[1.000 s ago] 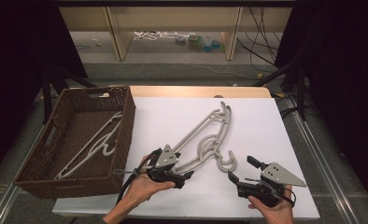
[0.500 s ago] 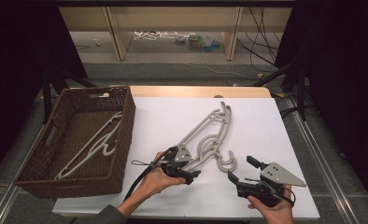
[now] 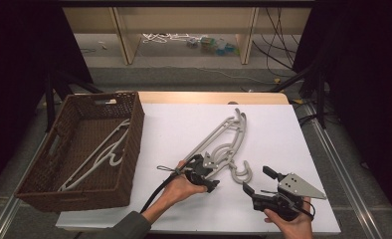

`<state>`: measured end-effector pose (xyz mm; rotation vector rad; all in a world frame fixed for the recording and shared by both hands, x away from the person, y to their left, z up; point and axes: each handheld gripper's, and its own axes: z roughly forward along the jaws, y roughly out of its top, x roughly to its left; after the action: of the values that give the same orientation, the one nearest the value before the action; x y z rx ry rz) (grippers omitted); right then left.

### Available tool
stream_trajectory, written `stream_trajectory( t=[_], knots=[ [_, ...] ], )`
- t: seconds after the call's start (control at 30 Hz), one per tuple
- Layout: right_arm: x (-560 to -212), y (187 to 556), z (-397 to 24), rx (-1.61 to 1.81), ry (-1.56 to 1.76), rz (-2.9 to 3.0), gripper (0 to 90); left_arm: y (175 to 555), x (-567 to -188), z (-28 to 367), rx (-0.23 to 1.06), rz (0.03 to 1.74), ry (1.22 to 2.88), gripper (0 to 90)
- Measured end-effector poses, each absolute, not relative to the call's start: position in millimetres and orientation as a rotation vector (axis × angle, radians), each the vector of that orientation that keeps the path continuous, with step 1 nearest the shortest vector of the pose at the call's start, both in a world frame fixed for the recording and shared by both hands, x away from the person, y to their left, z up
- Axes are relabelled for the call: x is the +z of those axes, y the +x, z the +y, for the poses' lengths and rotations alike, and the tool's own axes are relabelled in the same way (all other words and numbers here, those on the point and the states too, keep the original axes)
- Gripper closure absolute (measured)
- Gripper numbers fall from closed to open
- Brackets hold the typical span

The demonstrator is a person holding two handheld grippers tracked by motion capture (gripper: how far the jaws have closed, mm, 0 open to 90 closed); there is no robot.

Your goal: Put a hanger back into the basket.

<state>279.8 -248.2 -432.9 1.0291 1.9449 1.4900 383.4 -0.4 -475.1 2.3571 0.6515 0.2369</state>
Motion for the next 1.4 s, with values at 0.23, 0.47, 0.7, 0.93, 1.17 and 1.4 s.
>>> stream_trajectory(
  t=[0.23, 0.47, 0.7, 0.93, 1.17, 1.4],
  knots=[
    [-432.5, 279.5, -248.9, 1.472, 1.028, 1.956, 15.9, 388.0, -480.2, -3.2, 0.184, 0.686, 2.382, 49.0],
    [-433.2, 279.7, -248.4, 1.472, 1.033, 1.963, 16.0, 398.1, -476.5, -6.7, 0.142, 0.707, 2.414, 52.8],
    [-432.7, 279.5, -248.6, 1.475, 1.023, 1.96, 16.0, 405.2, -475.1, -4.3, 0.141, 0.741, 2.418, 71.1],
    [-432.5, 279.6, -248.7, 1.473, 1.024, 1.959, 16.0, 406.8, -474.4, -2.5, 0.121, 0.768, 2.403, 80.5],
    [-432.2, 279.4, -249.5, 1.462, 1.032, 1.969, 16.1, 403.1, -461.3, 2.9, 0.154, 0.779, 2.319, 80.8],
    [-433.2, 280.2, -250.2, 1.474, 1.034, 1.953, 16.0, 405.2, -447.6, 13.8, 0.097, 0.876, 2.135, 80.8]
  ],
)
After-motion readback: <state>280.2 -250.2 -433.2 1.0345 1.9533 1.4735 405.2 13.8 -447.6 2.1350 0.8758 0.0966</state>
